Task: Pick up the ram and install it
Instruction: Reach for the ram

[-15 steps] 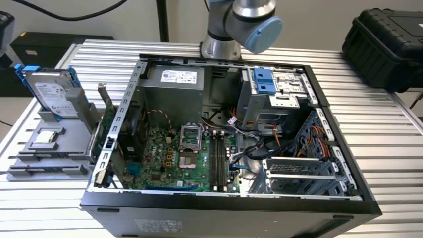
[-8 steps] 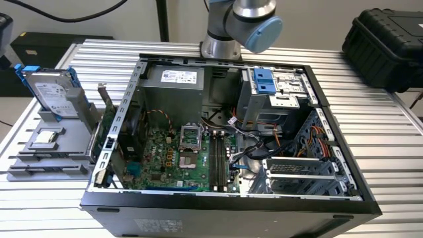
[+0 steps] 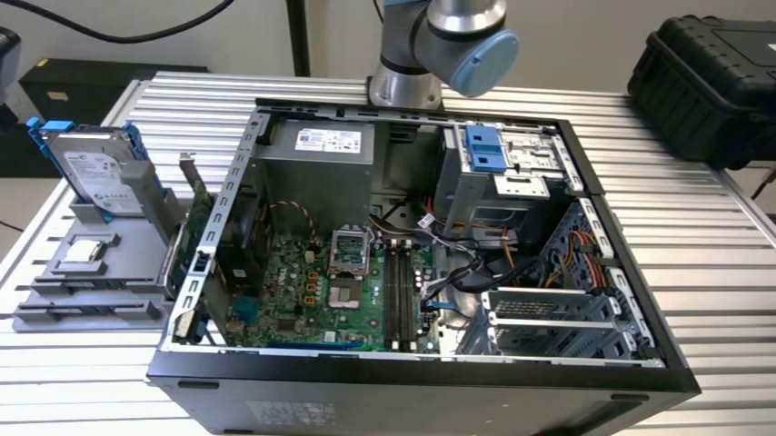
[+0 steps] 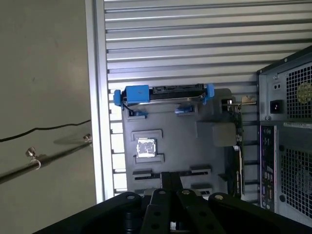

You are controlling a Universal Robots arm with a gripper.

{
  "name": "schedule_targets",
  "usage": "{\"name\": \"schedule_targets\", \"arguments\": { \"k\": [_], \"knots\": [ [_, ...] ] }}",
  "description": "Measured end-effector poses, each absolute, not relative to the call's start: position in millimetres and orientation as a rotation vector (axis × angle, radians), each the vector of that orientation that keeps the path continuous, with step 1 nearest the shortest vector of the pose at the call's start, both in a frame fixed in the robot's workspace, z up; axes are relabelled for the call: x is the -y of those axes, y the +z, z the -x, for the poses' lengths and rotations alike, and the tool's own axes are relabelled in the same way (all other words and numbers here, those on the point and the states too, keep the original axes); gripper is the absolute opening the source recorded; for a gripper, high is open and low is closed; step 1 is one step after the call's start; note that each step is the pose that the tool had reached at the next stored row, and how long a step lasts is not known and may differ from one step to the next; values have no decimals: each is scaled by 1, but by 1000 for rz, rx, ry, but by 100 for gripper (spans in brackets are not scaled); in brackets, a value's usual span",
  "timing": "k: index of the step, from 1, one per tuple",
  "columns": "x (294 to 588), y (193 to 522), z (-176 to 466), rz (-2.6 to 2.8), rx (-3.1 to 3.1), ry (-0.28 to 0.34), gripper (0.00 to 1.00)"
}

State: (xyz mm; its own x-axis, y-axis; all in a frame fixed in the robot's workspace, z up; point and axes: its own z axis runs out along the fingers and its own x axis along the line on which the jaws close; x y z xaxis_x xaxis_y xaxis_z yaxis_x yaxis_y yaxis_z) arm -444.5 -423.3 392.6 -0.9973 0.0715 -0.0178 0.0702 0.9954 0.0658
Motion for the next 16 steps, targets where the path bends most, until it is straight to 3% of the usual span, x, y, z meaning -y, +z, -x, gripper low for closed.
{"name": "schedule_targets", "arguments": {
  "k": [16],
  "knots": [
    [433, 393, 445, -111, -3118, 102, 0]
  ]
}}
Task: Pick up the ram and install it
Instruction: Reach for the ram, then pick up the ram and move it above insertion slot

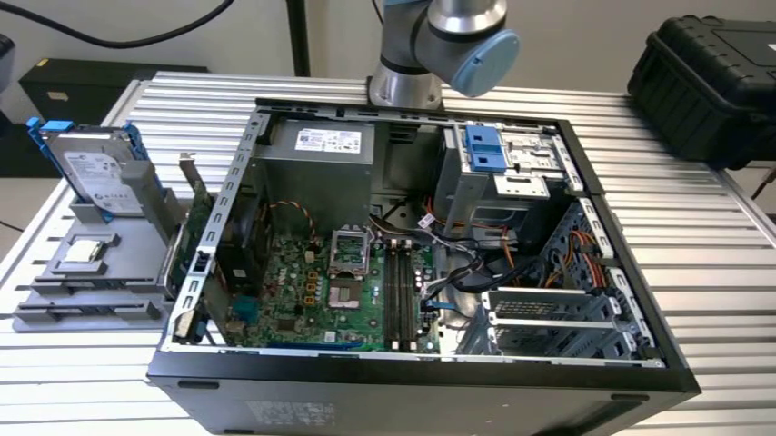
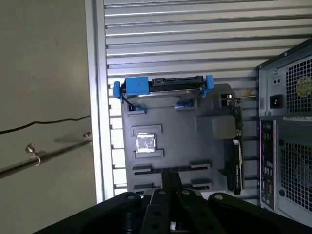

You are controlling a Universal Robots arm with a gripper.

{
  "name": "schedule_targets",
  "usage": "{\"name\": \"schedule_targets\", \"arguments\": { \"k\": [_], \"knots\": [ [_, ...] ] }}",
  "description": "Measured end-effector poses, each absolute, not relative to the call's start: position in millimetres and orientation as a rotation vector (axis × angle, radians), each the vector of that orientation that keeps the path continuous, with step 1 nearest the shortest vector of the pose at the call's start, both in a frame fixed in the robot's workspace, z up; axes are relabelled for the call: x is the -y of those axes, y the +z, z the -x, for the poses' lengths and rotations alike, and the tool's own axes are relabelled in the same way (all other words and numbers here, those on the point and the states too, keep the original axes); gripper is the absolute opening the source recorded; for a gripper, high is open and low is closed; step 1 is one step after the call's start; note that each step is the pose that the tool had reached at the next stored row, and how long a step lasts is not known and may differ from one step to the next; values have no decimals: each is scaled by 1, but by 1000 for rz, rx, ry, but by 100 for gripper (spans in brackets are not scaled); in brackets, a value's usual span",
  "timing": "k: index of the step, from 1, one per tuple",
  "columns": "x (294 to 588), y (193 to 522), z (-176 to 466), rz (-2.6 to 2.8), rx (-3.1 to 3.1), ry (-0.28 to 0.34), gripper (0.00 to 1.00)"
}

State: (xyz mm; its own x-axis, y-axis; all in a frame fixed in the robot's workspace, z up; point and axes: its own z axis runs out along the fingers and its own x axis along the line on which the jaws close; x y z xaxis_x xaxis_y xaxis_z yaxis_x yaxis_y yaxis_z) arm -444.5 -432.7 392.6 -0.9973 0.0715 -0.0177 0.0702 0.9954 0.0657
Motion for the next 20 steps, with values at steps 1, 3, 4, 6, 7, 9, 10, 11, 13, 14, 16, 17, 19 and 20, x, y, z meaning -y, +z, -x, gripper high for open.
{"name": "schedule_targets", "arguments": {
  "k": [1, 3, 4, 6, 7, 9, 10, 11, 13, 14, 16, 17, 19, 20],
  "knots": [
    [433, 393, 445, -111, -3118, 102, 0],
    [434, 393, 445, -111, -3118, 102, 0],
    [435, 393, 445, -111, -3118, 102, 0],
    [436, 393, 445, -111, -3118, 102, 0],
    [437, 393, 445, -111, -3118, 102, 0],
    [438, 393, 445, -111, -3118, 102, 0],
    [438, 393, 445, -111, -3118, 102, 0],
    [439, 393, 445, -111, -3118, 102, 0],
    [440, 393, 445, -111, -3118, 102, 0],
    [440, 393, 445, -111, -3118, 102, 0],
    [441, 393, 445, -111, -3118, 102, 0],
    [441, 393, 445, -111, -3118, 102, 0],
    [442, 393, 445, -111, -3118, 102, 0],
    [442, 393, 444, -111, -3118, 102, 0]
  ]
}}
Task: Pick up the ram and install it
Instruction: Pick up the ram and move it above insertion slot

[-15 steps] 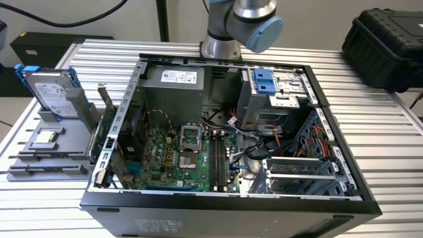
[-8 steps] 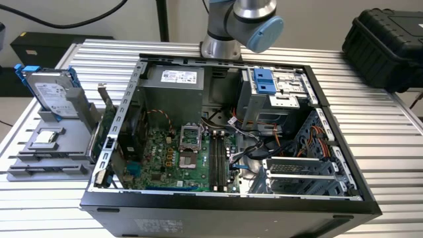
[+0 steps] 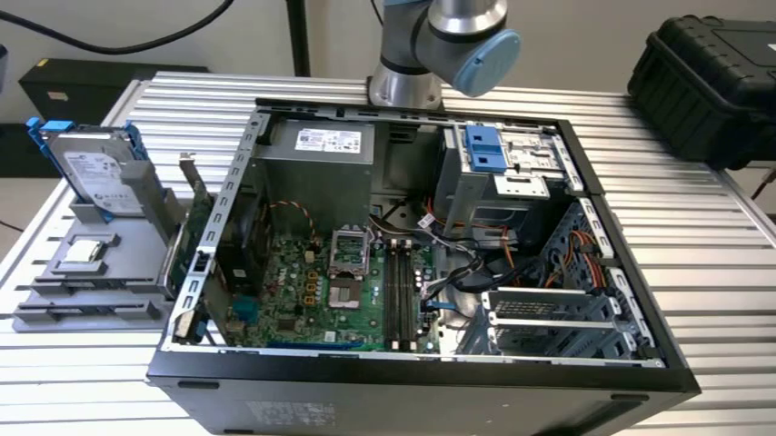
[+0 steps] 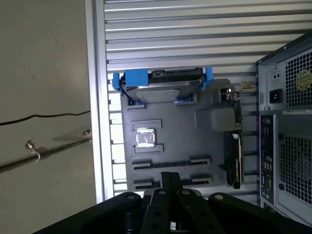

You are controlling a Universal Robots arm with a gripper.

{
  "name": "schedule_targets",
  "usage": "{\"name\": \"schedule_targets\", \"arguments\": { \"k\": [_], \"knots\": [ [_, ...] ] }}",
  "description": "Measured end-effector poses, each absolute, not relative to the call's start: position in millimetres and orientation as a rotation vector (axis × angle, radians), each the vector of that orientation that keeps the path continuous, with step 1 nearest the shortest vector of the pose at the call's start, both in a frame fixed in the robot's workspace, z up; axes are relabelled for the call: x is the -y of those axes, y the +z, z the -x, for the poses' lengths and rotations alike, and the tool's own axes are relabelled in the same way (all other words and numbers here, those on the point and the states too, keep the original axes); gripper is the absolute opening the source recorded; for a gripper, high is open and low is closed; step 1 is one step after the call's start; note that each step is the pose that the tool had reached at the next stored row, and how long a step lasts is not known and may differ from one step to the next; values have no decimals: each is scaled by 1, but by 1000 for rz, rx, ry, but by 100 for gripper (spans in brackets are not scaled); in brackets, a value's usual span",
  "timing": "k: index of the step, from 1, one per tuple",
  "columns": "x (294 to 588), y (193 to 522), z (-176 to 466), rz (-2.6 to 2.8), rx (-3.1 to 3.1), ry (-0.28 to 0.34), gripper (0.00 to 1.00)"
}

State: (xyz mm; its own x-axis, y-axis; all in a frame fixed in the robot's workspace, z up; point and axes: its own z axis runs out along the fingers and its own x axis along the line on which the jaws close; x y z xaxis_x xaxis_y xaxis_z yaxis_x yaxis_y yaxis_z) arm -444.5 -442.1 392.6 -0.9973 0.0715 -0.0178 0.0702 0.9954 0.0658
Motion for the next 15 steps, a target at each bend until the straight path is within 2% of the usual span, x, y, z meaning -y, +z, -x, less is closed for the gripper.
{"name": "schedule_targets", "arguments": {
  "k": [15],
  "knots": [
    [448, 393, 444, -111, -3119, 102, 0]
  ]
}}
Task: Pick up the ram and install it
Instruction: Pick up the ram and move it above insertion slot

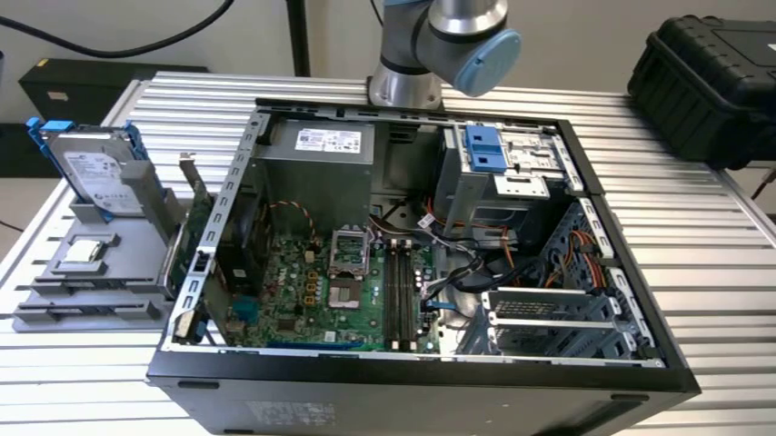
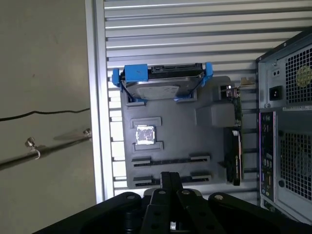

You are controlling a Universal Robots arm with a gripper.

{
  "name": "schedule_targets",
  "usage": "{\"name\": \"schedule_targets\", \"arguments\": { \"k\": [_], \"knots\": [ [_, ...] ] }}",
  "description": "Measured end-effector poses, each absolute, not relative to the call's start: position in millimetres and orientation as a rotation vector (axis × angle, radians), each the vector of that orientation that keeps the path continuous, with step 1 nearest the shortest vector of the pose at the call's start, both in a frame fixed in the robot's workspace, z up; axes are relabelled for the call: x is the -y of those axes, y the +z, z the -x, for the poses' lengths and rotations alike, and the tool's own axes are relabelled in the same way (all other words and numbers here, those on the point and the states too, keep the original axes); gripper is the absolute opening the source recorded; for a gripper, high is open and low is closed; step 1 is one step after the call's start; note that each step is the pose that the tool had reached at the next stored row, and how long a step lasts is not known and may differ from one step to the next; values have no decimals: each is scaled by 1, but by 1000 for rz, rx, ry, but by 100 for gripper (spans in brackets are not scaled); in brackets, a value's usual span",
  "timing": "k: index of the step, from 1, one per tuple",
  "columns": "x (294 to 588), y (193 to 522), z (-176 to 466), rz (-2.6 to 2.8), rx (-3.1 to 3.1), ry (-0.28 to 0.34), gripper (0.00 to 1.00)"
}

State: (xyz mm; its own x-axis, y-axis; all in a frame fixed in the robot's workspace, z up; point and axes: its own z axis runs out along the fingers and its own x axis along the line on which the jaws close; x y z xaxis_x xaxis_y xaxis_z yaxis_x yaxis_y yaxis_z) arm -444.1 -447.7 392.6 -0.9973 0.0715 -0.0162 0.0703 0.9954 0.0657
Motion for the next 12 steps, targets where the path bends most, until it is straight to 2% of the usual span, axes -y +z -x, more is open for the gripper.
{"name": "schedule_targets", "arguments": {
  "k": [12],
  "knots": [
    [457, 393, 442, -111, -3125, 101, 0]
  ]
}}
